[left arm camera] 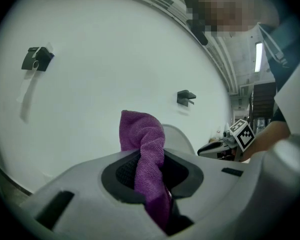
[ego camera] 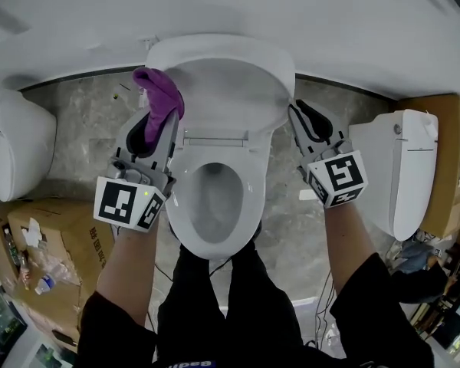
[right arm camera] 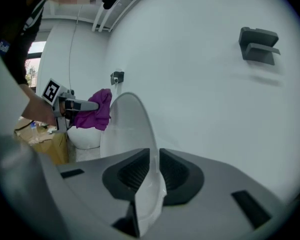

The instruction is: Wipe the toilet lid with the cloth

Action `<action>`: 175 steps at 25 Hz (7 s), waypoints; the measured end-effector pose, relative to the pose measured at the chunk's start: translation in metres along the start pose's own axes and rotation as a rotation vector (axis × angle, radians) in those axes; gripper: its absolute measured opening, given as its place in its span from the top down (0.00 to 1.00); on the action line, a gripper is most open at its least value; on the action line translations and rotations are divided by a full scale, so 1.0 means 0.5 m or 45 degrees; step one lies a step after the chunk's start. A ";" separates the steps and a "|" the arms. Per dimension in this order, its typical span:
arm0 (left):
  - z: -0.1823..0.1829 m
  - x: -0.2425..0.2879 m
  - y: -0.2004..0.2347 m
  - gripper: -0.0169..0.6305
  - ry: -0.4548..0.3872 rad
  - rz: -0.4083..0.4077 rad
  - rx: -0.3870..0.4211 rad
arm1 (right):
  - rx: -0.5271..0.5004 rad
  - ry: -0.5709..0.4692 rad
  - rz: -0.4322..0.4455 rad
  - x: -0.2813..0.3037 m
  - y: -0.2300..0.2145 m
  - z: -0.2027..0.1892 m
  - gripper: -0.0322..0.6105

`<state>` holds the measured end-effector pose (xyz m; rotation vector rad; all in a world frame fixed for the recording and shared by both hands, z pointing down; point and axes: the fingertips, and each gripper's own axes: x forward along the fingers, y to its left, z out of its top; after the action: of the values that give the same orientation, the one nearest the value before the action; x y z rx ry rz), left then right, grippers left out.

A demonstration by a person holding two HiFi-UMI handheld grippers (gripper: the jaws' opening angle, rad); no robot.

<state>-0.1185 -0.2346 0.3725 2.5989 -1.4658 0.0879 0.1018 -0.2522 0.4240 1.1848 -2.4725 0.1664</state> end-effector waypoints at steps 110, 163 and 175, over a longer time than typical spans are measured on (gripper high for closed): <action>-0.273 0.110 -0.010 0.85 -0.013 0.026 -0.018 | -0.027 -0.016 0.018 0.040 -0.022 -0.018 0.84; -0.489 0.113 -0.027 0.85 0.037 0.037 -0.088 | -0.093 -0.201 -0.032 0.035 -0.022 -0.016 0.84; -0.538 0.247 -0.264 0.85 0.123 -0.157 -0.124 | -0.085 -0.257 0.103 0.040 -0.021 -0.020 0.84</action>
<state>0.0652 -0.2278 0.6393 2.5611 -1.2431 0.1223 0.1015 -0.2704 0.4402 1.1244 -2.6798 -0.0147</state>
